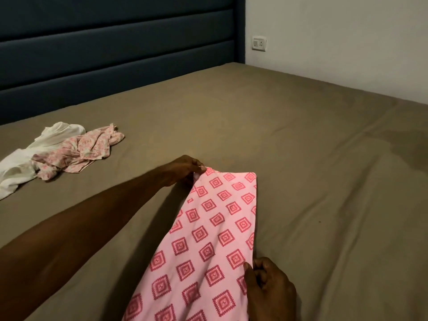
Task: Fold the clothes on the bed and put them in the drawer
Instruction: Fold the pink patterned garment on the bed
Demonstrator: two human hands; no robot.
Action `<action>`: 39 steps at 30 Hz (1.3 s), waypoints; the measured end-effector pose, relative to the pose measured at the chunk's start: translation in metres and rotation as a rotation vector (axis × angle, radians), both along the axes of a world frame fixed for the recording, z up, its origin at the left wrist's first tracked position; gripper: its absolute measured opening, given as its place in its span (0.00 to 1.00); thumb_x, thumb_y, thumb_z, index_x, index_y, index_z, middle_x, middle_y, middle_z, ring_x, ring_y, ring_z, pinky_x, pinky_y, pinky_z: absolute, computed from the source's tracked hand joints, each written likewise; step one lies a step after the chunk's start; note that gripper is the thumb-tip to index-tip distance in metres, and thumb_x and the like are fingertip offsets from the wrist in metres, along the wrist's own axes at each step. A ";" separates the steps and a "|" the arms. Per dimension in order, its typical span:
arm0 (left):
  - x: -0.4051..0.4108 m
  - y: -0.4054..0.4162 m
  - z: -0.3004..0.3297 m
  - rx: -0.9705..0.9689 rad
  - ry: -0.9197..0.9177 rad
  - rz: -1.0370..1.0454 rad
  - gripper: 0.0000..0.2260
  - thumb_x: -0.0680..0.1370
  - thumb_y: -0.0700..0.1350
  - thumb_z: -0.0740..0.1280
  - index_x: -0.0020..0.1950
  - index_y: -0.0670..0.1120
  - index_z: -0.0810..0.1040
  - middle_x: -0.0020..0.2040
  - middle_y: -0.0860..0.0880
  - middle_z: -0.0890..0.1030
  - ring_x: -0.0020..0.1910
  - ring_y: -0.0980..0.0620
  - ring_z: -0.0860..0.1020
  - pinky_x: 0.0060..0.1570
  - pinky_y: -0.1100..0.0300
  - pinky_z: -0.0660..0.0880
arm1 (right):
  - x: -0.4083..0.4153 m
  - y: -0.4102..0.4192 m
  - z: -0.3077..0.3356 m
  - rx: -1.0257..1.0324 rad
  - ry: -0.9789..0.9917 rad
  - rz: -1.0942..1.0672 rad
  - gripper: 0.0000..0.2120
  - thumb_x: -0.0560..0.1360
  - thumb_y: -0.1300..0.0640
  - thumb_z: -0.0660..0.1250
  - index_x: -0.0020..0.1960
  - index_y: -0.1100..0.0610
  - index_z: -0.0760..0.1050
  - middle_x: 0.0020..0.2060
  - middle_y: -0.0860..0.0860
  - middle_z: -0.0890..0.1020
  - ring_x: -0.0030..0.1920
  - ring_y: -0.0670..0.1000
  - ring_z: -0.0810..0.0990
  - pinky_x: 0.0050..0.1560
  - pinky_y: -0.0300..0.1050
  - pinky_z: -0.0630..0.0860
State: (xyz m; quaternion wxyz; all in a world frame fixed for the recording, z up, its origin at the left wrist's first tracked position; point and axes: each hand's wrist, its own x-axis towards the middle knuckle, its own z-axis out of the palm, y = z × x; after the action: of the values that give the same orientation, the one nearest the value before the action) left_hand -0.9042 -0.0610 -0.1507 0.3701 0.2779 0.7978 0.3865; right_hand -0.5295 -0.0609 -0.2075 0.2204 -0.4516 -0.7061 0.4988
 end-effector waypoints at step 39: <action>0.173 -0.024 -0.034 -0.180 0.934 -0.357 0.39 0.78 0.72 0.43 0.84 0.53 0.43 0.84 0.45 0.41 0.82 0.48 0.38 0.79 0.42 0.40 | 0.000 -0.002 0.004 0.149 -0.017 -0.109 0.11 0.72 0.47 0.79 0.44 0.47 0.77 0.35 0.44 0.84 0.37 0.49 0.82 0.41 0.46 0.78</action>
State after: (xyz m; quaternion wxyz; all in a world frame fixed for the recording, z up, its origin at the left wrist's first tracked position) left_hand -0.7315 -0.0851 -0.1844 0.0564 0.5199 0.8485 0.0813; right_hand -0.5295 -0.0629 -0.2030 0.2744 -0.4760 -0.7175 0.4283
